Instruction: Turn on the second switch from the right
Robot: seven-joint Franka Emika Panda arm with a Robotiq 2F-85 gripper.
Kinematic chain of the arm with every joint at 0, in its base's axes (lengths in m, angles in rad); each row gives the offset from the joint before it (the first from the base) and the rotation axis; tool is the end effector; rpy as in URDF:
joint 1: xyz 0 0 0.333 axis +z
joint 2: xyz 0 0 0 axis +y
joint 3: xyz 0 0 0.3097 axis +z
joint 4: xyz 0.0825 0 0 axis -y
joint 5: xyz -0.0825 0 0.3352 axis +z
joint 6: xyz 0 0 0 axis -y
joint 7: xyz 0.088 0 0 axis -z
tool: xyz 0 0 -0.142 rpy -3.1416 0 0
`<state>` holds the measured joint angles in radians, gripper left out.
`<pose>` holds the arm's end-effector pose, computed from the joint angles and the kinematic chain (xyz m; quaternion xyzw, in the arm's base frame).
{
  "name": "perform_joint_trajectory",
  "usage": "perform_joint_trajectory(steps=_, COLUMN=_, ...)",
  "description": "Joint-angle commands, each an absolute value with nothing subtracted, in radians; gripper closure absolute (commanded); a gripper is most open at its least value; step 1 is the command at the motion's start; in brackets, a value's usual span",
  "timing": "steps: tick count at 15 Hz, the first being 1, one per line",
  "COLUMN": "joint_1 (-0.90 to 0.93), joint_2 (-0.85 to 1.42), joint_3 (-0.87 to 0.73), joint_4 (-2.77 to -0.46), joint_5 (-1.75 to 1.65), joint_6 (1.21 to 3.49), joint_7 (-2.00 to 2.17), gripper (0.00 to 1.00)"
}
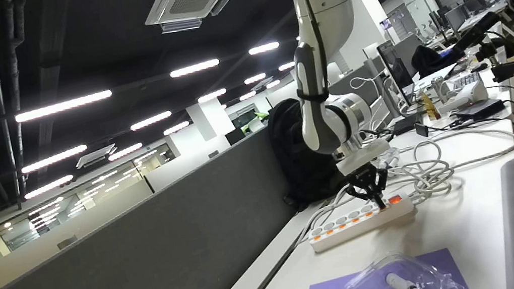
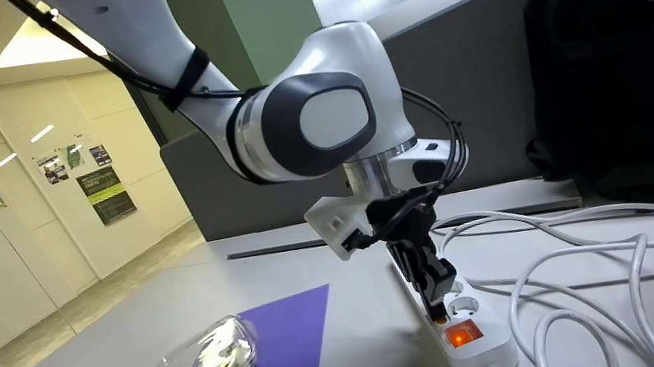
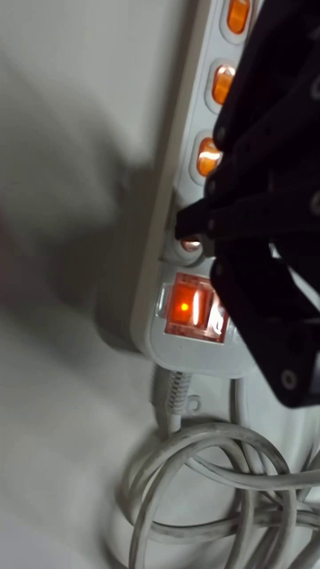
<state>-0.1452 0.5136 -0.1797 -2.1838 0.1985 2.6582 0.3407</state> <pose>0.4968 -0.1738 0.1541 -0.9168 0.3991 0.0122 0.0006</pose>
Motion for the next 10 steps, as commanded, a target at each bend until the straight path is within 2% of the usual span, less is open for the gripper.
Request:
perform_joint_trajectory(steps=1, joint_1=-0.136, joint_2=0.548, joint_3=-0.187, joint_4=-2.143, joint_5=0.203, joint_6=2.642, joint_7=0.36, gripper=1.0)
perform_joint_trajectory(steps=10, joint_1=-0.059, joint_2=0.649, joint_3=-0.25, joint_4=-2.012, joint_5=0.125, joint_6=2.518, joint_7=0.465, gripper=1.0)
